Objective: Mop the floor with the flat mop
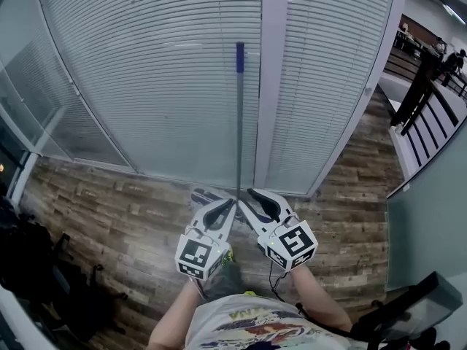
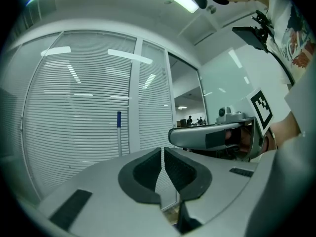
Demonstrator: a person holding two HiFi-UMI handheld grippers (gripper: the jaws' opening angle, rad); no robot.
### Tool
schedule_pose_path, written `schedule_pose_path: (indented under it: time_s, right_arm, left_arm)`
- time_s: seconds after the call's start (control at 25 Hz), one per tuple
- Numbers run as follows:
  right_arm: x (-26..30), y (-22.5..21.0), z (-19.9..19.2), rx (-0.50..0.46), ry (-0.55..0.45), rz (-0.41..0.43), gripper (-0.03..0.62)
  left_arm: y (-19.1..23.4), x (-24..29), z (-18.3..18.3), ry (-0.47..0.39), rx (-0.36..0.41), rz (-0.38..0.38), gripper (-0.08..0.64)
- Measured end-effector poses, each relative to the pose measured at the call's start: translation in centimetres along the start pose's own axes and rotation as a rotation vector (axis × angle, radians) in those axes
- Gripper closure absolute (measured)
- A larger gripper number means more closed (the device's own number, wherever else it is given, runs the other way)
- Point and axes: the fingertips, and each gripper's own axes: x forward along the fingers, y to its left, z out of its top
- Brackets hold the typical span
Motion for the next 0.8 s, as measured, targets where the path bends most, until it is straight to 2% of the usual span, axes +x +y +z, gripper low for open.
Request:
schedule_pose_path:
  time_s: [0.28,0.64,0.8]
  right_arm:
    - [7.7,-6.4,-0.3,-0.015,0.038,-0.065,0.476]
    - [20.0,-14.1,1.2,-0.045,0.042,-0.137,0.489]
    - [24.0,-17.0,0.8,-0.058,0.041,-0.183,0.489]
  left_arm:
    - [7.9,6.7,0.3,-0.034,-0.025,-0.043,0.54]
    - [19.0,15.8,1.1,-0.046,-0.013,-0.132,0.54]
    - [22.7,19.2,0.7,-0.051,0.009,-0.163,0.538]
